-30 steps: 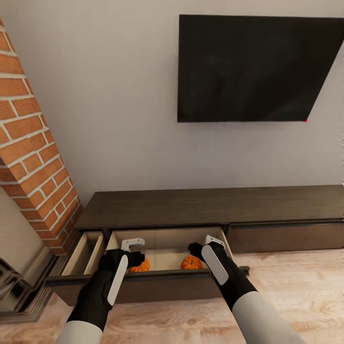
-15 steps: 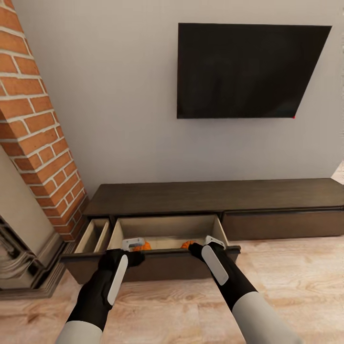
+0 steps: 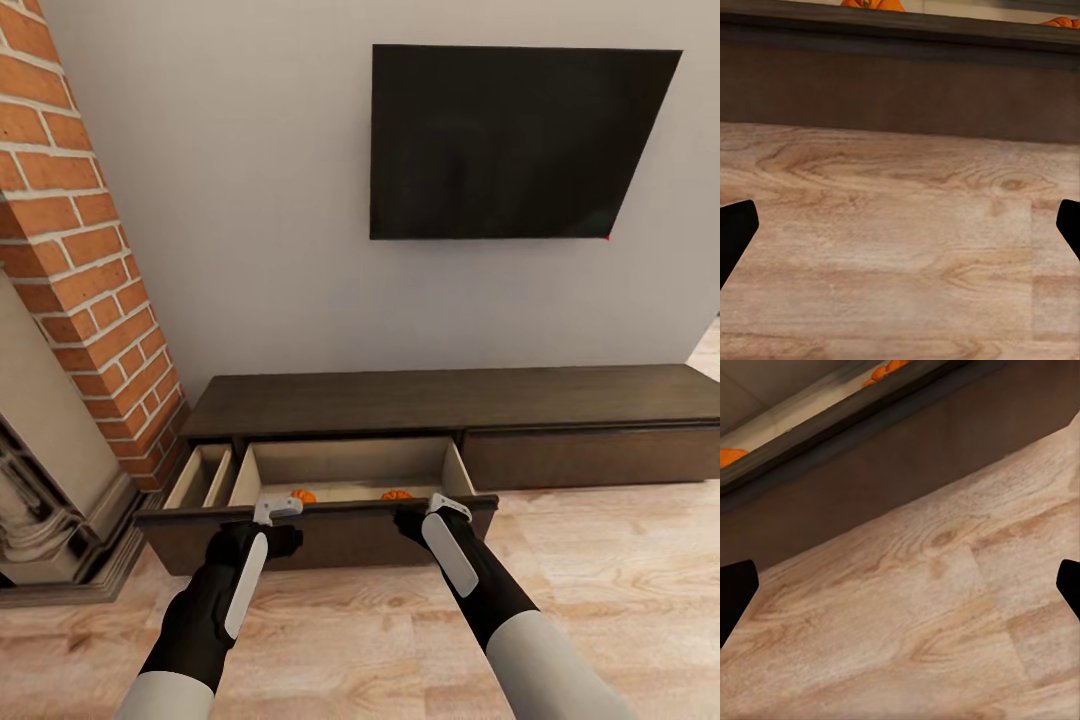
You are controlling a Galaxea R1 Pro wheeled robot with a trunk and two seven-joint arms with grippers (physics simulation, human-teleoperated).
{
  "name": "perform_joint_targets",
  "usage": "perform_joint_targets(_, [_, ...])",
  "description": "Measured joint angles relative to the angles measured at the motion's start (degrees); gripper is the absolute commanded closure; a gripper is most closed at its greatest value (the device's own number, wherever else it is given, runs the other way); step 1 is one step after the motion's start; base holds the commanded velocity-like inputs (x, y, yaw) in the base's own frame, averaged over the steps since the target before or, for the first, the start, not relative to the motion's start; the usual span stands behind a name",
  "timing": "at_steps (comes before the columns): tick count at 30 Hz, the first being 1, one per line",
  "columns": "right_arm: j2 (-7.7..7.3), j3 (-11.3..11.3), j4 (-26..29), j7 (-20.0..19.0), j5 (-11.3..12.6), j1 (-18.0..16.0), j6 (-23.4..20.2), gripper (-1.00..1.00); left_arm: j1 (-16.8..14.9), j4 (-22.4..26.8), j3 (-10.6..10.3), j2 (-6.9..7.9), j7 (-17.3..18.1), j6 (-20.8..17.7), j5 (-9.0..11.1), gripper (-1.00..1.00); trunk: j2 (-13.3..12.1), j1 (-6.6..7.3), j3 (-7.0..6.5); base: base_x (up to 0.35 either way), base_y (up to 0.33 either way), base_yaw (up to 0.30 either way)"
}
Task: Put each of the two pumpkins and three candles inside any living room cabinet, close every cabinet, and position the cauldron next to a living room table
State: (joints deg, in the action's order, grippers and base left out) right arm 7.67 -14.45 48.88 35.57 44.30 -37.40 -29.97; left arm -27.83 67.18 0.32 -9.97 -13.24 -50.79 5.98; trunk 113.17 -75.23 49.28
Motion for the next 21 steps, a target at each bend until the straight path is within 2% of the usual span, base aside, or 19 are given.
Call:
perform_joint_targets(10, [-0.08, -0.09, -0.08, -0.14, 0.15, -0.02, -0.44, -1.00, 0.00, 0.27, 0.00, 0.00, 0.05, 0.02, -0.08, -1.00, 4.01, -2.20, 1.79, -0.007, 0.000, 0.000])
perform_joint_targets(16, [-0.09, -0.15, -0.09, -1.45, 0.07, -0.01, -0.45, -1.00, 0.00, 0.27, 0.00, 0.00, 0.07, 0.07, -0.08, -1.00, 6.42, -3.55, 2.87, -0.253, 0.000, 0.000])
perform_joint_targets(21, [-0.09, -0.48, -0.09, -1.61, 0.07, 0.00, -0.46, -1.00, 0.00, 0.27, 0.00, 0.00, 0.08, 0.02, -0.08, -1.00, 8.42, -4.62, 3.77, -0.082, 0.000, 0.000])
